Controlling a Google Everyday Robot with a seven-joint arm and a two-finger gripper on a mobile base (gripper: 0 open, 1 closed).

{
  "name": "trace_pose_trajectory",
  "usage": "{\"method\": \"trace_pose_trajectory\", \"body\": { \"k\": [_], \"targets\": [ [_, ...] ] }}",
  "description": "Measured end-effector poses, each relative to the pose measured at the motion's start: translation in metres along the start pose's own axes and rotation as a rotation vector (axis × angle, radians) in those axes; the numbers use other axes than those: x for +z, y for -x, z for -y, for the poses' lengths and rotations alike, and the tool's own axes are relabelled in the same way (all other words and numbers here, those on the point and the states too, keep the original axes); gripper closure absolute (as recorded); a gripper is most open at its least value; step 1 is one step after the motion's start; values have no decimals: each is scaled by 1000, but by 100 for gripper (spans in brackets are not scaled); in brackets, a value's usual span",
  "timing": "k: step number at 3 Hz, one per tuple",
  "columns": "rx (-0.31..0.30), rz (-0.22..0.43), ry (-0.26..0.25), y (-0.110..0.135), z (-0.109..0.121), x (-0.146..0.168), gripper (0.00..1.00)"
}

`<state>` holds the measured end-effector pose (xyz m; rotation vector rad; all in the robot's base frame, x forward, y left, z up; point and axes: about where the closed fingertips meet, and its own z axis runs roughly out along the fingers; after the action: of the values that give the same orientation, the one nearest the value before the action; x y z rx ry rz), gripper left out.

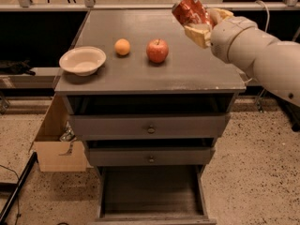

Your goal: Pick coke can from bottom drawer and place on counter

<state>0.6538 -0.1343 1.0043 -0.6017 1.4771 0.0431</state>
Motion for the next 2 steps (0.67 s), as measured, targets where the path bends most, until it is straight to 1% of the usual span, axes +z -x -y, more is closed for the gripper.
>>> {"method": "trace_pose_trajectory", "body": {
  "k": [1, 2],
  "targets": [
    [-30, -36, 8, -15, -1, 10, 100],
    [-37, -83, 1, -36, 3, 16, 100]
  ]
}}
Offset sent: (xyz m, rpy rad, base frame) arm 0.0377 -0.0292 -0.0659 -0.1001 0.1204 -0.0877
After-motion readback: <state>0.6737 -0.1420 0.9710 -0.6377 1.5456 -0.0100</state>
